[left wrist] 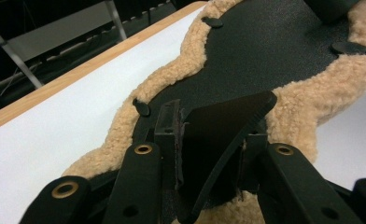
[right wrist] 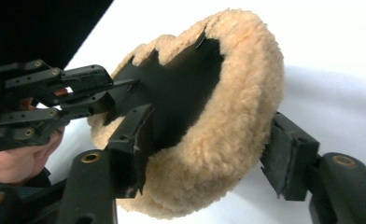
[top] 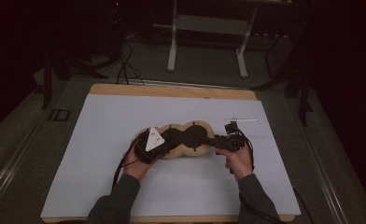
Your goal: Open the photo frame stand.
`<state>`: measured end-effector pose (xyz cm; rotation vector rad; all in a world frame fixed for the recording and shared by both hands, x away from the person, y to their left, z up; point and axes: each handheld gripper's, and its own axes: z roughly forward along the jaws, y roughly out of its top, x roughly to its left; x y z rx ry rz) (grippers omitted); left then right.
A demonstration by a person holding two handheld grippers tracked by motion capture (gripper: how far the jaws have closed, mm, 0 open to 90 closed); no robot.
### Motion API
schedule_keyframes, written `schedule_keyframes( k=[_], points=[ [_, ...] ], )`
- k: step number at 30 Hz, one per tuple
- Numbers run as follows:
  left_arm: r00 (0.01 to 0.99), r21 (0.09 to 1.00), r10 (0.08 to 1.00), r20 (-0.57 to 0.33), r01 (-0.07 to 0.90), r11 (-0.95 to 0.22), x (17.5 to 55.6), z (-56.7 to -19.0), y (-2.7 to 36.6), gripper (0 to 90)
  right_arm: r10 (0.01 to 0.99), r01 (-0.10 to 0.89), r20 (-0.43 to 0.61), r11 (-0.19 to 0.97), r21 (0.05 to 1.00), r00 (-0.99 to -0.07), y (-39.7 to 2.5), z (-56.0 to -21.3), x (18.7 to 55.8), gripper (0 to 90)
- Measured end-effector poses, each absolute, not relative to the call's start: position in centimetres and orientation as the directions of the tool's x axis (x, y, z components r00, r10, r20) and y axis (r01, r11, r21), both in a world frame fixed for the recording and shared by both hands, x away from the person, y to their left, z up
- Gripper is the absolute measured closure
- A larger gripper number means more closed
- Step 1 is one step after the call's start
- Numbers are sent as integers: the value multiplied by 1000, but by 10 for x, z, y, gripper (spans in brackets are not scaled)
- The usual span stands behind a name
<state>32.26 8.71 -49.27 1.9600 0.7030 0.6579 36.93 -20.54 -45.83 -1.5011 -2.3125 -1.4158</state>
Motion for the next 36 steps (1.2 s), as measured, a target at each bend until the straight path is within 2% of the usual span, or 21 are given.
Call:
schedule_keyframes(
  k=[11,17,25,33,36],
  points=[
    [706,877,690,156,223,-426,314,-488,91,564,684,716,458,136,685,-568,-202,-449,366,478],
    [695,867,694,188,216,-450,309,-491,92,497,679,700,441,152,697,-587,-200,-446,365,517],
    [706,868,695,140,250,-428,307,-493,97,398,681,696,431,162,699,-591,-199,-444,365,538],
    [714,882,689,124,239,-407,298,-495,106,388,686,696,427,163,699,-589,-199,-444,365,550],
    [725,887,683,91,252,-386,295,-494,112,388,688,697,424,167,698,-589,-199,-444,365,551]
  ],
)
